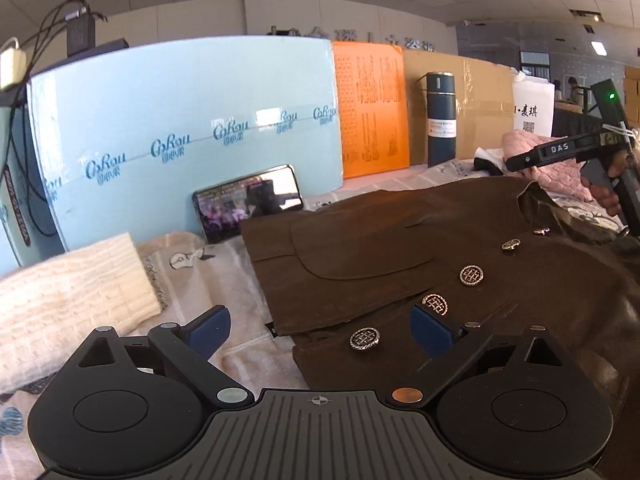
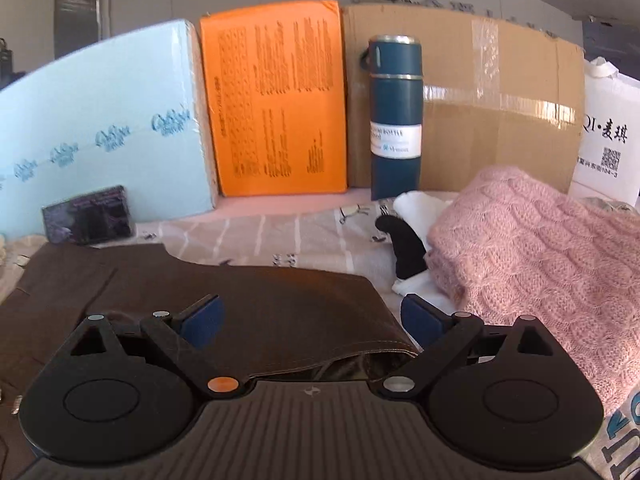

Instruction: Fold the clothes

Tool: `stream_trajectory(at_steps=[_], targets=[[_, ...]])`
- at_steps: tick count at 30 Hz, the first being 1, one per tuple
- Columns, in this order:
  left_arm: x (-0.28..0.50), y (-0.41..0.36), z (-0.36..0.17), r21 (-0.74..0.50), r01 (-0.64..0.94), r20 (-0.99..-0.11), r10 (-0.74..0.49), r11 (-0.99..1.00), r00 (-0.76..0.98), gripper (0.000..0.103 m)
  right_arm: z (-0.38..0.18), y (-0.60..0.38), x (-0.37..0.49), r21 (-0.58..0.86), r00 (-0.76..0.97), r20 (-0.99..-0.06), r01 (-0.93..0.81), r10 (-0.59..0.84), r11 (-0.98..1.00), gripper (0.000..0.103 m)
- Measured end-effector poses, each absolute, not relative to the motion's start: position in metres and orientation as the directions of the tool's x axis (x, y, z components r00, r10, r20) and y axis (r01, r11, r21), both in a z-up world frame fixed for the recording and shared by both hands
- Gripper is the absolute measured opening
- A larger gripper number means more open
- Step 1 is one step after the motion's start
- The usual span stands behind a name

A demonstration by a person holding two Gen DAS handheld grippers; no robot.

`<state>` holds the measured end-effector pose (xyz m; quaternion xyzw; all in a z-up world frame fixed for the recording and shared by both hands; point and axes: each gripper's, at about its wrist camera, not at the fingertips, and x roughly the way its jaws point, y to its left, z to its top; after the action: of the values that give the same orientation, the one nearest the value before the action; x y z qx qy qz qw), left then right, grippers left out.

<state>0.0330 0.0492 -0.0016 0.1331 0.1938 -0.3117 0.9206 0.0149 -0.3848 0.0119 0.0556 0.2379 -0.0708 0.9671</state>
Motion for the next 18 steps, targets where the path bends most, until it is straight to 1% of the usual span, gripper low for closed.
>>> stream_trajectory(at_steps=[1,3,5,8,11,14,18], targets=[[0.026,0.051,-0.001,0.153,0.615,-0.42,-0.512,0.774,0.749,0.1,0.015,-0.38,0.006,0.073,0.891,-0.447,0.132,-0.086,0.989,0.097],[0.015,0.054,0.0,0.194,0.6,-0.388,-0.501,0.776,0.774,0.101,0.019,-0.372,-0.011,0.064,0.907,-0.419,0.073,-0.04,0.995,0.101],[0.004,0.059,0.002,0.203,0.611,-0.372,-0.516,0.766,0.771,0.101,0.02,-0.363,-0.027,0.053,0.918,-0.397,0.013,0.009,0.998,0.103],[-0.014,0.066,0.005,0.215,0.643,-0.367,-0.549,0.735,0.751,0.101,0.018,-0.35,-0.053,0.036,0.92,-0.379,-0.087,0.094,0.996,0.103],[-0.03,0.072,0.008,0.219,0.678,-0.382,-0.578,0.702,0.721,0.101,0.016,-0.339,-0.075,0.01,0.911,-0.382,-0.164,0.155,0.986,0.103],[-0.046,0.076,0.01,0.203,0.736,-0.416,-0.623,0.646,0.662,0.101,0.012,-0.331,-0.099,-0.008,0.901,-0.388,-0.217,0.197,0.976,0.103],[-0.074,0.075,0.004,0.224,0.83,-0.492,-0.676,0.511,0.549,0.101,0.007,-0.325,-0.129,-0.028,0.871,-0.426,-0.283,0.244,0.959,0.103]])
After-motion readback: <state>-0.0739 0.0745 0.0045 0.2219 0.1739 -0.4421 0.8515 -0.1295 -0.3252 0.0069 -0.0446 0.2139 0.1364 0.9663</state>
